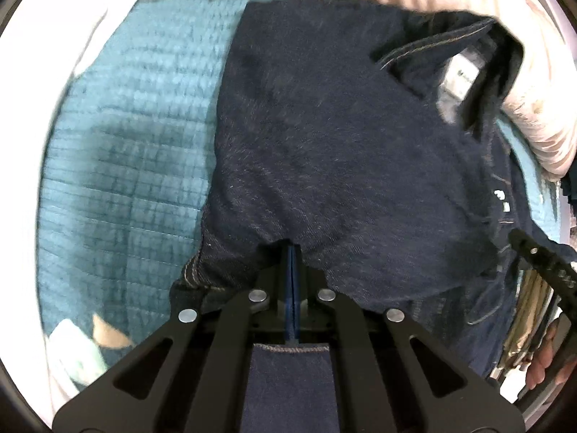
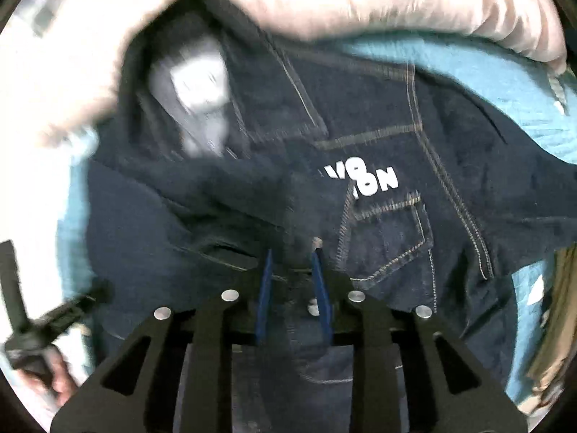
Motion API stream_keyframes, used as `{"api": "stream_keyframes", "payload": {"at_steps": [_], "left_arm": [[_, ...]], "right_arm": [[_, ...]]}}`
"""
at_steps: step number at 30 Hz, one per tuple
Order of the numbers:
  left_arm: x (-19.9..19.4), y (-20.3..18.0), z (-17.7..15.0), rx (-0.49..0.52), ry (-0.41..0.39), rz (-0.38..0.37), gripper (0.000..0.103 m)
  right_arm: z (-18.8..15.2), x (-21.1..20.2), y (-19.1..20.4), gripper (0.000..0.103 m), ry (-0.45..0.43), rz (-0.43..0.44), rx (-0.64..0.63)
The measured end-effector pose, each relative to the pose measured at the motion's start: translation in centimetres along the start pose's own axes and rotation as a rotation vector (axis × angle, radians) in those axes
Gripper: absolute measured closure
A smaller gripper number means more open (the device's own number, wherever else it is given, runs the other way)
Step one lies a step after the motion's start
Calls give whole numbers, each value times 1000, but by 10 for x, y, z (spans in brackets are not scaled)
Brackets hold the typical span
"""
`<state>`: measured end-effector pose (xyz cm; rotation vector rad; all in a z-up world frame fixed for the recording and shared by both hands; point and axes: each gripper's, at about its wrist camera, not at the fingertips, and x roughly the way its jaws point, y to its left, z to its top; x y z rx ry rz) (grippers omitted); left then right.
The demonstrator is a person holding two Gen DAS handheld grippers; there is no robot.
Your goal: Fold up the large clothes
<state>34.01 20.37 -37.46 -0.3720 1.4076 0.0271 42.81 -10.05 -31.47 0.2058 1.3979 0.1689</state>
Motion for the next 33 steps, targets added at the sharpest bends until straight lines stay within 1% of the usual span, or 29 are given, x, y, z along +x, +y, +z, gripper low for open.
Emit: {"api": "stream_keyframes", "payload": {"at_steps": [1,3,4,5,7,9,11,12,13,14,15,17,18,20,21,22,23,24,25,26,27,28,30,31,32,33], "left_arm": [[-11,-5,2,15,-27,-11,101],[-25,-14,5,39,-59,-26,101],[-32,-20,9,50,-72,-43,102],[-37,-26,14,55,-79,-66,103],[-42,-35,20,69,-82,-110,103],[-36,-44,26,76,-69,-105,103],[-16,-44,33,63,-16,-117,103],[-7,-41,32,52,7,-126,103],[9,-35,32,30,44,-113,103],[22,-31,30,22,67,-107,103],[27,-30,28,23,63,-117,103],[23,-28,27,22,66,-125,103],[20,-28,27,36,67,-102,103],[10,-26,27,103,48,10,103],[6,-22,27,117,42,24,103],[6,-15,28,109,51,16,103],[10,-7,29,91,63,42,103],[13,-1,31,72,72,24,101],[17,6,33,45,72,-12,101],[20,9,34,21,76,-32,100],[21,8,36,13,78,-28,100],[19,4,36,26,80,-8,101],[15,-15,36,82,76,46,103],[9,-22,38,108,63,65,103],[2,-25,40,117,48,68,103],[-4,-28,44,119,31,66,103]], "right_arm": [[1,-6,3,80,-16,16,-1],[3,-18,19,83,-37,106,-22],[2,-19,27,87,-32,139,-38],[1,-17,38,94,-27,160,-53],[-4,-4,67,100,8,206,-110],[-8,12,79,102,59,237,-117],[-12,42,92,102,130,261,-84],[-15,53,96,102,148,259,-75],[-18,64,98,102,163,248,-80],[-20,77,98,103,177,216,-81],[-22,87,92,103,194,214,-61],[-21,86,79,103,209,263,7],[-19,80,74,103,201,240,4],[-16,61,67,103,134,121,-76],[-13,53,54,103,122,106,-84],[-11,51,41,103,133,103,-59],[-8,52,22,103,120,20,-30],[-9,54,11,103,106,-27,-23],[-9,62,-5,103,107,0,2],[-9,67,-17,103,112,65,52],[-9,68,-21,103,113,89,82],[-7,67,-19,103,120,83,84],[-3,61,-8,103,130,37,53],[0,53,-1,103,112,42,53],[5,42,7,103,81,90,48],[8,36,14,103,60,118,40]]}}
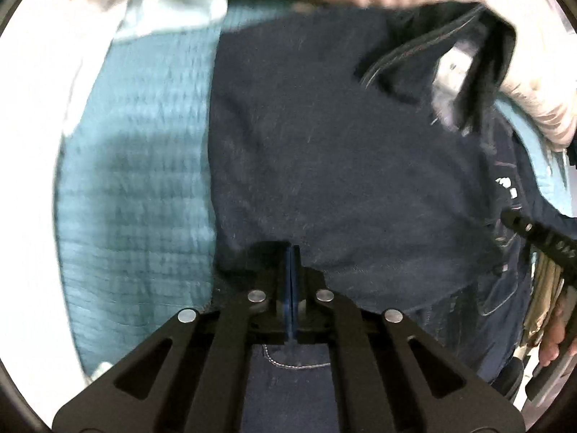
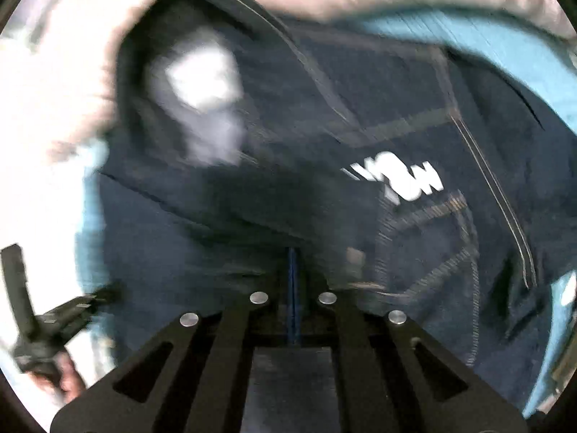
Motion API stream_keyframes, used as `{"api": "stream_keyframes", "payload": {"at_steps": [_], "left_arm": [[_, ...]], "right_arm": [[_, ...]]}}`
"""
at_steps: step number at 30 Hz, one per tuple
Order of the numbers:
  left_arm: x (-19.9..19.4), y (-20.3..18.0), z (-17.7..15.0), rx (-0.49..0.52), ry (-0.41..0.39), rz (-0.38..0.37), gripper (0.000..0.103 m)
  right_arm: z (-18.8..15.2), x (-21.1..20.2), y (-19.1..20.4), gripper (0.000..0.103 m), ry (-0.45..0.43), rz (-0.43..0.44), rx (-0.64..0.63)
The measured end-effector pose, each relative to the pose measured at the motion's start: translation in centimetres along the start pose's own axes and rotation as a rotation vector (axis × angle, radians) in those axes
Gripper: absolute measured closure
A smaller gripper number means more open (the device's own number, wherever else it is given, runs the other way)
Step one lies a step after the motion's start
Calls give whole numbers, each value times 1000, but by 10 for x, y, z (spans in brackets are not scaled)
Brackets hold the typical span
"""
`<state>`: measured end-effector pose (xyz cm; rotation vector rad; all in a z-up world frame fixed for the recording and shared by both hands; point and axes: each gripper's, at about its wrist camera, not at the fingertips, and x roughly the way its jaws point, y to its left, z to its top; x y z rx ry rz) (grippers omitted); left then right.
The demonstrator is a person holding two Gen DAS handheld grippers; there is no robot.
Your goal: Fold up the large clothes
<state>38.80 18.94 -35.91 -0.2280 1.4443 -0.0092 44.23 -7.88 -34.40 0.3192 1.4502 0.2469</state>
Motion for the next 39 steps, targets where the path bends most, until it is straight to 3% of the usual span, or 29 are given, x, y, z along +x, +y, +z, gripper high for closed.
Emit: {"api": "stream_keyframes", "payload": {"at_steps": [3,7,9,10,12,14,17,19,20,23,25,27,29,31,33,35,39], "left_arm": [[-14,-1,20,-32,-43,-28,103],[-5,-2,50,-86,-51,-79,103],[11,-5,61,-93,-35,-36,103],[21,-1,63,-97,-14,18,103],[34,5,66,-107,9,94,103],[30,8,66,-93,-5,78,103],[26,12,68,-78,-10,106,103],[29,16,71,-82,-3,109,102],[33,21,66,-90,5,109,101],[34,28,66,-122,20,102,101],[28,30,70,-139,27,97,101],[15,29,68,-143,13,173,101],[4,26,63,-127,11,167,101],[-6,24,61,-118,-4,198,101],[-16,23,53,-127,-10,208,101],[-32,21,42,-139,-12,198,100],[-69,9,20,-136,-57,218,98]], "right_arm": [[10,-6,36,103,-16,88,-51],[20,34,77,103,42,138,-76],[22,62,84,103,73,98,-84],[20,73,82,103,73,64,-91],[20,83,69,103,95,96,-59],[23,73,60,103,94,96,-22],[32,53,55,103,7,-78,-82],[34,61,28,103,57,-95,-16],[35,73,18,103,76,-149,-15],[30,81,5,103,36,-96,4],[30,77,11,103,40,-117,-10],[29,67,14,97,46,-108,1],[26,47,13,97,2,-63,24],[22,29,14,96,-24,-83,3],[16,12,8,84,-39,-103,7],[7,-2,4,46,-47,-113,22],[-16,-51,-13,27,-128,-162,15]]}}
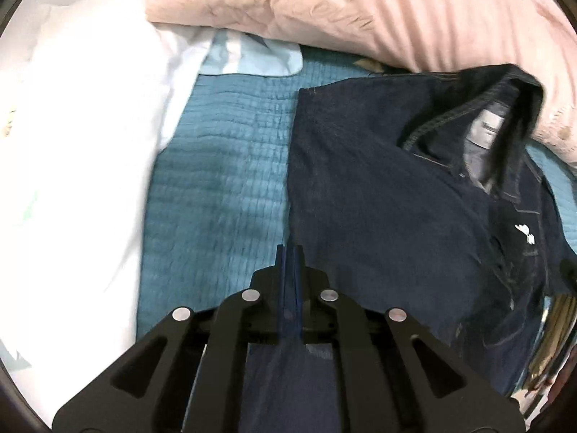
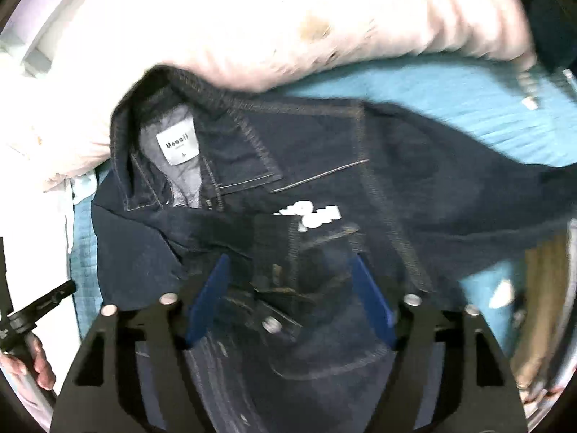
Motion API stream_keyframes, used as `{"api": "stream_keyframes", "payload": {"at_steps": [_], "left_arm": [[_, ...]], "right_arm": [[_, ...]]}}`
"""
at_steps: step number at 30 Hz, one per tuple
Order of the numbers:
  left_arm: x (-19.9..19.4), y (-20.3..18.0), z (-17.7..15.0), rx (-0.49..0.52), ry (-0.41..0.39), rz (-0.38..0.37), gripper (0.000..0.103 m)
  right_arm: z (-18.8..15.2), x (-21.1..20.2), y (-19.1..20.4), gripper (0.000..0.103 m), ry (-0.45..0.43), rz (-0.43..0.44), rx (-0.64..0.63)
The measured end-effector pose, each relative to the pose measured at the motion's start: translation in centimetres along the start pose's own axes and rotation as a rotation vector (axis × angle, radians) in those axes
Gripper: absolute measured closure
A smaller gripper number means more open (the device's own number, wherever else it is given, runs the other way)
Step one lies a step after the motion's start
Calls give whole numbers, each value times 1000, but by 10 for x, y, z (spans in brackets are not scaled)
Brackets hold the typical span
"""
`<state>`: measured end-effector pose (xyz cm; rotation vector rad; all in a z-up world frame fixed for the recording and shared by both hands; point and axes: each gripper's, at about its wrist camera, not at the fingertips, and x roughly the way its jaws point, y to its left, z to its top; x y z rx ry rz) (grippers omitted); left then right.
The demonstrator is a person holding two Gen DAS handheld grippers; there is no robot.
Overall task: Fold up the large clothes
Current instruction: 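Move the right tool to the other denim sleeve cuff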
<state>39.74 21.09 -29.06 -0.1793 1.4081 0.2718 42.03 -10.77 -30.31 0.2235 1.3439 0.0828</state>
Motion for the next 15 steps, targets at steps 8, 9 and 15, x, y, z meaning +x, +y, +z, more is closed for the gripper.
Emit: {"api": "stream_keyframes", "payload": {"at_steps": [8,9,15], "left_arm": [[-65,-2,-75,-4,-69,-19,66],[-73,-6,-82,-4,-85,-16,62],[-128,-13,-134,3,-154,-44,54]], "right_arm": [[-42,-87,-55,19,-55,5,14],[-48,-99,-58,19,-70,10,17],[-82,-155,-63,17,-141,12,-10]]}}
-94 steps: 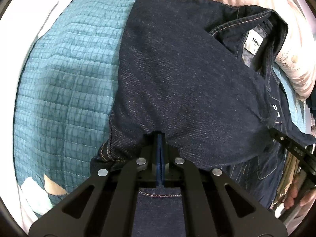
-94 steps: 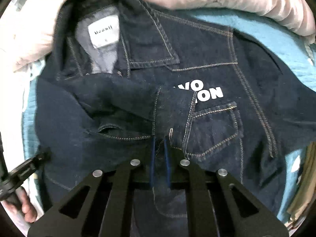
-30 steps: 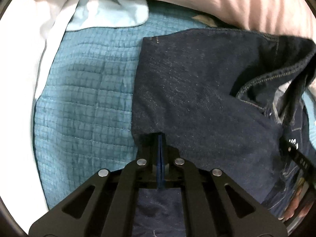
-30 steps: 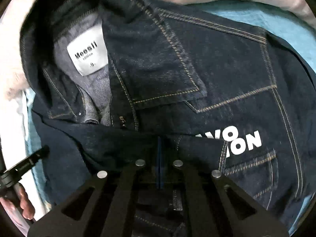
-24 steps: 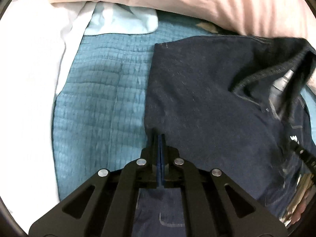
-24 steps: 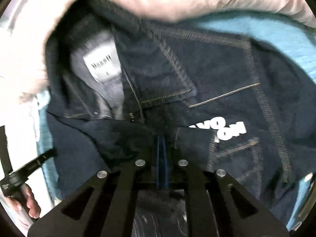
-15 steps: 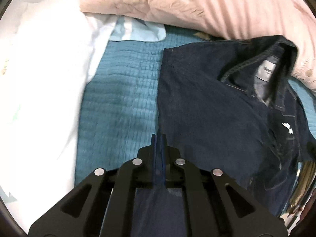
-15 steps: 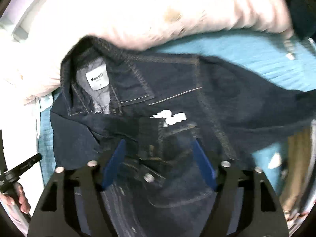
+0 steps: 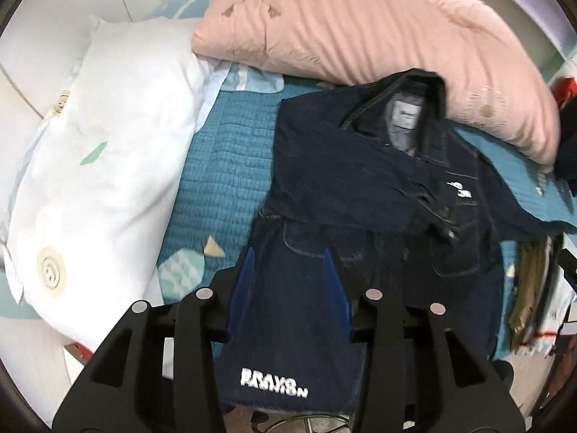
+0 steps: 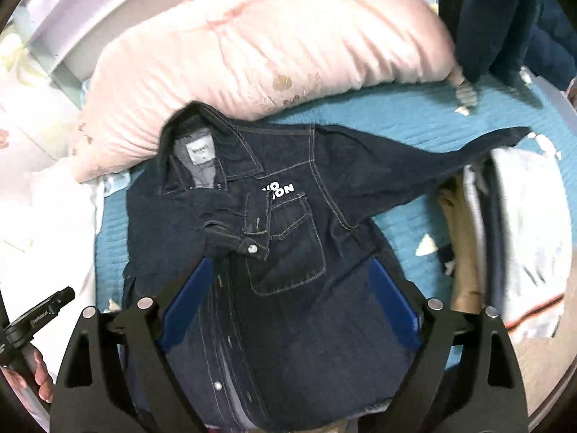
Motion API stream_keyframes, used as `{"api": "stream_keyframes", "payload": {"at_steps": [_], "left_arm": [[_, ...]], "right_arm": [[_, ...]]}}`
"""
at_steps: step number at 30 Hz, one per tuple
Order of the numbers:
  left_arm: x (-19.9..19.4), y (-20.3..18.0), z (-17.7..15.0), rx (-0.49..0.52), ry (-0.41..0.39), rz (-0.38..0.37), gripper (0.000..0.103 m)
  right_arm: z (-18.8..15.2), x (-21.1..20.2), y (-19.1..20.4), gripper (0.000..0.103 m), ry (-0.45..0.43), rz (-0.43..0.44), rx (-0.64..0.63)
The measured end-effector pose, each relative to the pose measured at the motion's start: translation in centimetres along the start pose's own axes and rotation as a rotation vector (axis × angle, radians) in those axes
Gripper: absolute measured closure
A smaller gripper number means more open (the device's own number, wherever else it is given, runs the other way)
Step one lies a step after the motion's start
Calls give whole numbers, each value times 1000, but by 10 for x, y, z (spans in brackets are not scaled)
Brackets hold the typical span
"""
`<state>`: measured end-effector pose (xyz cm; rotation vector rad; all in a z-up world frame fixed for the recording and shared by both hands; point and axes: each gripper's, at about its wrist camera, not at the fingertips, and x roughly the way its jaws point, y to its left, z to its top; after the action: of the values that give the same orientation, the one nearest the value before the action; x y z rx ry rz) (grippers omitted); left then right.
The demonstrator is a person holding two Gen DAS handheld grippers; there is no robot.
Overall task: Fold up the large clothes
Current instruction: 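Move the right tool to the other denim sleeve cuff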
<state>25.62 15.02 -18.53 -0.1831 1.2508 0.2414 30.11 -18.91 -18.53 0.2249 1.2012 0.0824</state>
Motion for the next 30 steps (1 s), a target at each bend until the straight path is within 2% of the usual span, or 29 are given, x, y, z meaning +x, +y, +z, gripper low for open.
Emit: {"api": "stream_keyframes", "payload": {"at_steps": [2,6,10,12,15,20,23,25,28,30], "left_arm": [[-13,-2,-12,1,-24,-11,49],[-43,-7,-41,7,-54,-38,49],[-65,-15,-64,15,-98,-26,49],[-74,-21,-74,16,-107,-52,49],[-88,-31,-89,25,-129,-63,42],[-109,-53,-107,58,-176,-66,42],[-116,-70,-112,89,-198,-63,37],[-121,-82,-114,106,-201,-73,37],[-125,-103,-113,136,-208,-78,37],[-126,-116,-111,152,-216,-71,34]], "right_arm": [[-11,-25,-2,15,-34,0,-12],[-31,-63,-7,12,-90,9,-22],[-54,-98,-4,10,-176,-56,-107],[-65,-111,-3,9,-214,-74,-135],[-78,-127,-7,9,-262,-93,-151],[-87,-136,-25,8,-255,-30,-95],[-89,-137,-40,8,-262,-11,-36],[-88,-138,-48,8,-255,1,-17],[-84,-139,-58,8,-216,75,-1],[-80,-142,-61,8,-237,44,-17]]}}
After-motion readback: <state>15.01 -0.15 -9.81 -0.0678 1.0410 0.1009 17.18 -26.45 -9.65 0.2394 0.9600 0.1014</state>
